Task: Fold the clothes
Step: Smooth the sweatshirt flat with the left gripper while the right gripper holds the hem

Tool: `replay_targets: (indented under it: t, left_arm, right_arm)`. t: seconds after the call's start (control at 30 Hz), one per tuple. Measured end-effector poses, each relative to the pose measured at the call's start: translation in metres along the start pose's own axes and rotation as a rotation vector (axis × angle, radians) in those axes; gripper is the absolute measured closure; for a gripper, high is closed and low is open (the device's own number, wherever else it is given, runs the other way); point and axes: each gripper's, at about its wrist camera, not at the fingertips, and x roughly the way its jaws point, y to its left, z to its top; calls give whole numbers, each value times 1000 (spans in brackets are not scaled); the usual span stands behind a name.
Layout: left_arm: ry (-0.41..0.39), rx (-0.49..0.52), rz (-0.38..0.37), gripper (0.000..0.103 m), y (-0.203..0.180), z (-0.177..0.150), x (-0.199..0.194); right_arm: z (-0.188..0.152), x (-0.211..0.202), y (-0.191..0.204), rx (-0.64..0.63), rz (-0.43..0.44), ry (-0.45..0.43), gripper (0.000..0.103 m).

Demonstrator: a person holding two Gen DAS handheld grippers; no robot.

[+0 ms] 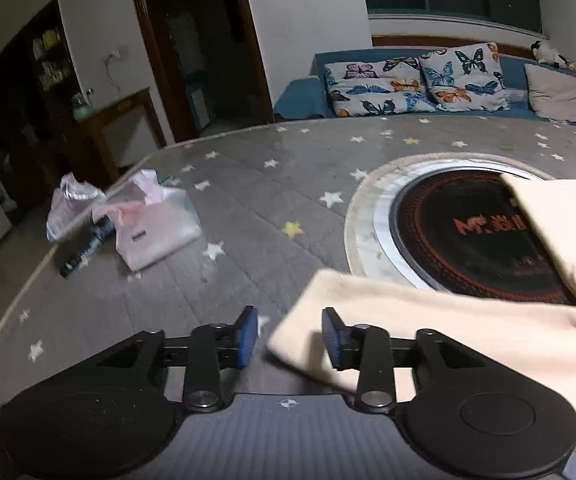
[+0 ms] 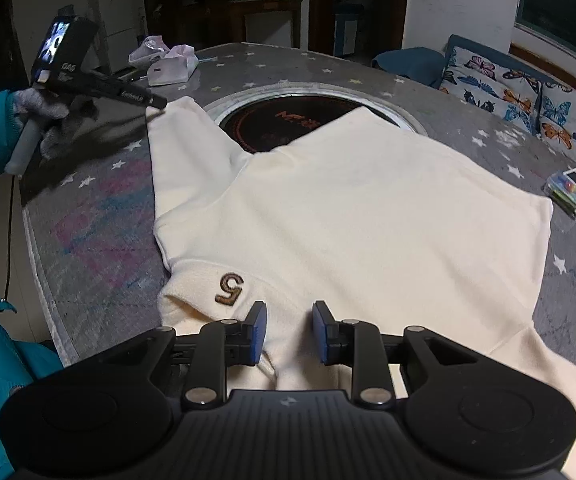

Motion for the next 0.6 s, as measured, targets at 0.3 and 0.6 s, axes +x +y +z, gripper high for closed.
replay_targets:
  t: [0.3,0.6]
  left_arm:
    - [2,-26,-10,70,3,-5,3]
    - [2,-52,-18,95,7,-10,6]
  right_arm:
    - [31,5,33,-100,78,-63,78]
    - [54,45,75,-205,187,-48,79]
